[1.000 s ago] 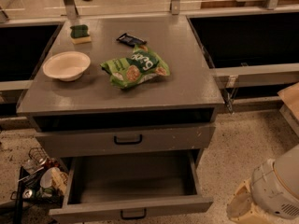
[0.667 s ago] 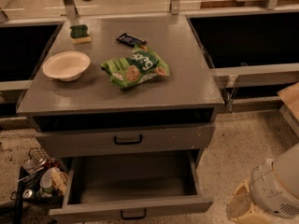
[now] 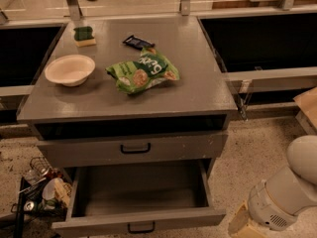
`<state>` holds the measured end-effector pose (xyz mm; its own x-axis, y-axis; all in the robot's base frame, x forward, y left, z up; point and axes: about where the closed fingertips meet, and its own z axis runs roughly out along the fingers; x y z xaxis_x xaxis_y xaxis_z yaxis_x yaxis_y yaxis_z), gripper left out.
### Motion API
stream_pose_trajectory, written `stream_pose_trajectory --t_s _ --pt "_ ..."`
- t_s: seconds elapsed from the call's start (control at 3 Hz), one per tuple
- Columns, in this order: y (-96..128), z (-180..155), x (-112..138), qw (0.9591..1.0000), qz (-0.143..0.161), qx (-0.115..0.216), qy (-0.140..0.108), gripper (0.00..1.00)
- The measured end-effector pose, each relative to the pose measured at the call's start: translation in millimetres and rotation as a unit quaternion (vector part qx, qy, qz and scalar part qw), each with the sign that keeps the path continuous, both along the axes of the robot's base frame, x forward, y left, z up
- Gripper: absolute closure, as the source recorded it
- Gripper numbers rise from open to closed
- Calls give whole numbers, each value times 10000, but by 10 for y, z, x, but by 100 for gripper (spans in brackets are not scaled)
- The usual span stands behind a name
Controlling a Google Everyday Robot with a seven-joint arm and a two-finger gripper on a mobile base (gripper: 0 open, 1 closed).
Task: Close middle drawer
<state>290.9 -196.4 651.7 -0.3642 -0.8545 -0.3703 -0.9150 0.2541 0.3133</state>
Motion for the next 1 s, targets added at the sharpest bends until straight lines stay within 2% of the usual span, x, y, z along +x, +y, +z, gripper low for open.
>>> stream_pose_trajectory --t_s 0.67,1.0 --pt "-101 -748 121 9987 -297 -37 405 100" --pt "-150 -980 137 9975 -373 -62 591 100"
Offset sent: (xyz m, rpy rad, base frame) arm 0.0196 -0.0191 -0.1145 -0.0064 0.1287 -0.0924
